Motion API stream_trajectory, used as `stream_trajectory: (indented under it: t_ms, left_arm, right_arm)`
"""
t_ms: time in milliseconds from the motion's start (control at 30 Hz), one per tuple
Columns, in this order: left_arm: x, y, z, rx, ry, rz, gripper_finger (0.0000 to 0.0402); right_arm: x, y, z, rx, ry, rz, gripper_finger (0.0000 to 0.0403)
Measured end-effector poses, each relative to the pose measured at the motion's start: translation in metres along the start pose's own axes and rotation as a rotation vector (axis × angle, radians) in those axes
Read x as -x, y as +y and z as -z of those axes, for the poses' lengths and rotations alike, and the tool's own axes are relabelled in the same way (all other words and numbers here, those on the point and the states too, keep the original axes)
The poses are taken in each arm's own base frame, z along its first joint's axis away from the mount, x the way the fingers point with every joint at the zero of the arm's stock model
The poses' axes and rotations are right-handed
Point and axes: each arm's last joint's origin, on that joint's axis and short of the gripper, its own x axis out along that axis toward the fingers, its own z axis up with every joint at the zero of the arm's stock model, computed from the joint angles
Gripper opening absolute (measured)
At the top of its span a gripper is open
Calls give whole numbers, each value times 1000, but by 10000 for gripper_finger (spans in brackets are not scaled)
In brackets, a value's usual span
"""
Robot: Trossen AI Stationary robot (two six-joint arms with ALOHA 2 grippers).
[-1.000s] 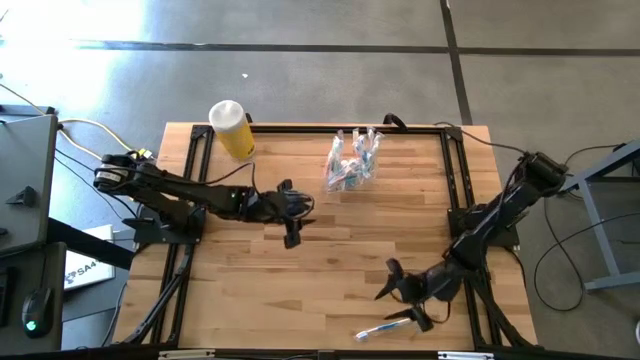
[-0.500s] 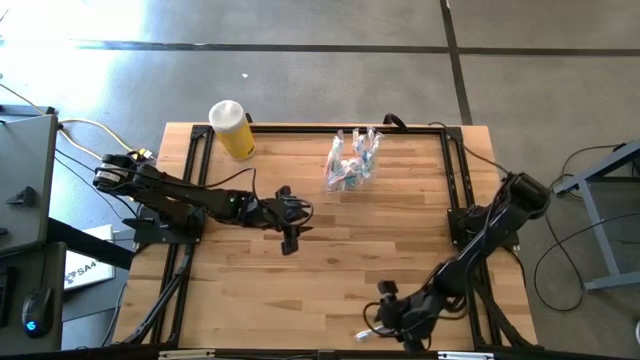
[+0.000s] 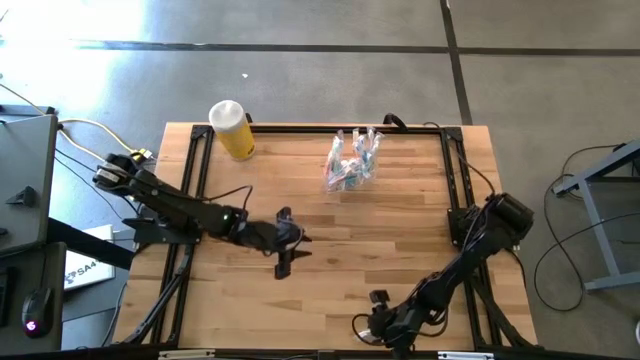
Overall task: Pick & Place toothbrushing station
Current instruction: Put the blue toothbrush into the transparent toothbrush holder
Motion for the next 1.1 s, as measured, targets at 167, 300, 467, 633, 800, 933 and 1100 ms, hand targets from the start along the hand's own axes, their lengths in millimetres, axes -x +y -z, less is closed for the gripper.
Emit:
stream_trajectory:
  t_ms: [167, 300, 467, 633, 800, 933, 1100]
  left_arm:
    - [7, -20, 6, 10, -12, 13, 164]
    - [13, -35, 11, 12, -27, 21, 164]
    - [11, -51, 21, 21, -35, 41, 164]
    - [1, -59, 33, 37, 0, 47, 164]
    - [-6, -63, 44, 75, 38, 42, 164]
    - [-8, -67, 49, 90, 58, 49, 164]
    - [-7, -71, 48, 102, 40, 73, 164]
  right_arm:
    - [-22, -7, 14, -11, 45, 71, 168]
    - [-35, -10, 21, -9, 51, 115, 167]
    - [-41, -14, 25, -7, 21, 199, 165]
    - [-42, -17, 26, -11, 15, 234, 106]
    - [-41, -20, 26, 2, 42, 247, 15]
    - [-37, -22, 23, 30, 46, 248, 9]
    - [-11, -32, 12, 98, 53, 347, 8]
